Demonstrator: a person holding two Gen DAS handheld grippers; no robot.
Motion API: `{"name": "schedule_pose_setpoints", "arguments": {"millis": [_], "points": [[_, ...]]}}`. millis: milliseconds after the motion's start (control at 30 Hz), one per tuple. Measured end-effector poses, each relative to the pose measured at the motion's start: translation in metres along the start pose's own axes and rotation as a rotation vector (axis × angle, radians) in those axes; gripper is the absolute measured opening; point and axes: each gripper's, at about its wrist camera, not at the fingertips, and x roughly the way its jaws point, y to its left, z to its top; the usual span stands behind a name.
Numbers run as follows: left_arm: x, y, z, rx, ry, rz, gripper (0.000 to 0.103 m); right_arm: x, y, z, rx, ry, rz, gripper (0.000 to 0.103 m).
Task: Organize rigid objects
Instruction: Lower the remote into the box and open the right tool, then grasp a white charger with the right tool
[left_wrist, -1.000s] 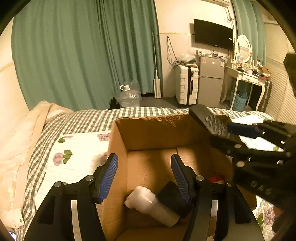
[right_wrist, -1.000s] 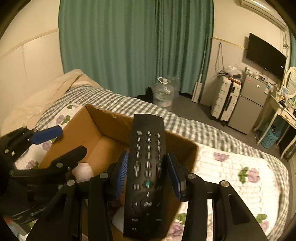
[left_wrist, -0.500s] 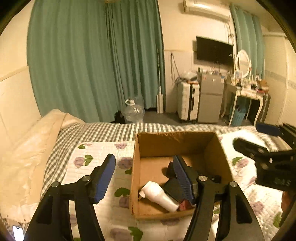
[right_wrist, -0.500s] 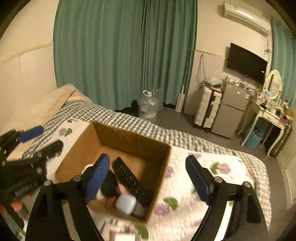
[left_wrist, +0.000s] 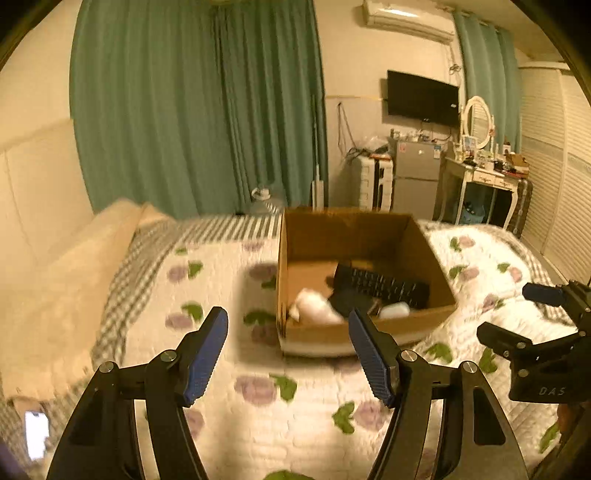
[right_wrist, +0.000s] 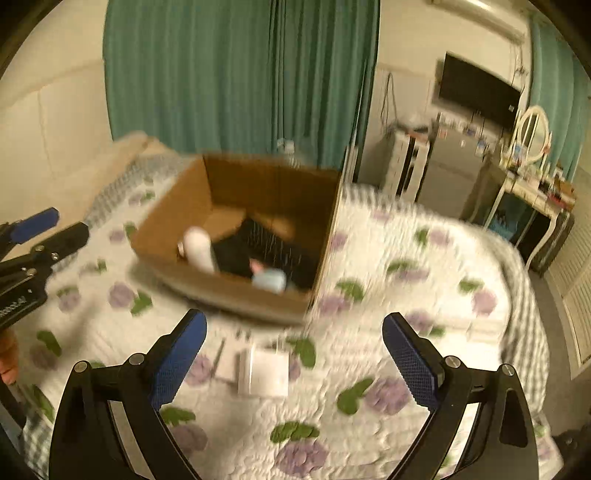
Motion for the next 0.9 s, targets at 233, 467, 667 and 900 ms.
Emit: {"name": "schedule_pose_setpoints", "arguments": {"millis": [233,467,667,900], "points": [[0.045,0.002,-0.045,0.009,0.129,0.02,0.071,0.065,0.003,-0.032,0.052,0.181,0.036,0.097],[0.062,0.001,-0.063,0.026,0.183,0.016,0.071,0.102,0.009,-0.045,0.062,0.29,0.039,0.088],[0.063,-0.002,-0.065,0.037,0.197,0.007,0.071,0.115,0.007,-0.051,0.088,0.338,0.095,0.069],[0.06,-0.022,-0.068,0.087,0.215,0.006,0.071,0.084,0.002,-0.047,0.038,0.277,0.084,0.052]]}}
